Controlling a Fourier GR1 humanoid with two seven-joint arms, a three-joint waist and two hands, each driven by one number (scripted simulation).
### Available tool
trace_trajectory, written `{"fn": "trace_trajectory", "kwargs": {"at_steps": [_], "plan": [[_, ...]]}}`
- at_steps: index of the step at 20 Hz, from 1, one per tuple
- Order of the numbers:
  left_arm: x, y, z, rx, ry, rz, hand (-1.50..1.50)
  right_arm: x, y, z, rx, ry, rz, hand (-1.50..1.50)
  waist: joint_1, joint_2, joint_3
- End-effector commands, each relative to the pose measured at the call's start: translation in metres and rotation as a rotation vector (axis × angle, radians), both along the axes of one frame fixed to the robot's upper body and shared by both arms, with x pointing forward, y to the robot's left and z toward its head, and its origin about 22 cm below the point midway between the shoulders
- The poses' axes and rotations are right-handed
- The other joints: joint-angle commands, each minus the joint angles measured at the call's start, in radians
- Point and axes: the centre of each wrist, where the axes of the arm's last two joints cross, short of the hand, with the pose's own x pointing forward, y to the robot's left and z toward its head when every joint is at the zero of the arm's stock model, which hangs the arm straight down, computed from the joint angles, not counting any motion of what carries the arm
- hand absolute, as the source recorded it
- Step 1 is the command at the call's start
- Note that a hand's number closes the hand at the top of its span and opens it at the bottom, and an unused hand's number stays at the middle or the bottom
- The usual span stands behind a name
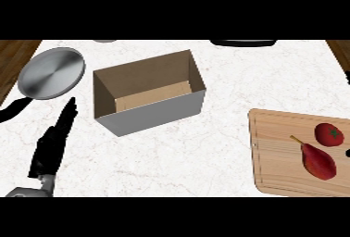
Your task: Pick the pear from the cutting board and place it in the cardboard box
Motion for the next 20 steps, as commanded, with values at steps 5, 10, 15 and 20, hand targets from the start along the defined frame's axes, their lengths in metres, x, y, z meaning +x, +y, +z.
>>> {"fn": "trace_trajectory", "kwargs": {"at_steps": [5,10,15,20], "plan": [[0.005,0.010,0.003,0.013,0.010,0.008,0.00,0.004,0.010,0.044,-0.464,0.287,0.168,-1.50,-0.006,-0.002,-0.002],[-0.001,-0.007,0.004,0.007,0.013,0.025,0.00,-0.002,0.042,0.019,-0.505,0.364,0.227,-1.50,-0.019,-0.005,0.000],[-0.001,-0.002,-0.004,-0.004,0.017,0.018,0.00,-0.012,0.042,-0.002,-0.523,0.366,0.148,-1.50,-0.022,-0.005,0.000],[0.000,0.003,-0.008,-0.033,0.016,0.012,0.00,-0.016,0.064,-0.005,-0.550,0.368,0.112,-1.50,-0.024,-0.004,0.000]]}}
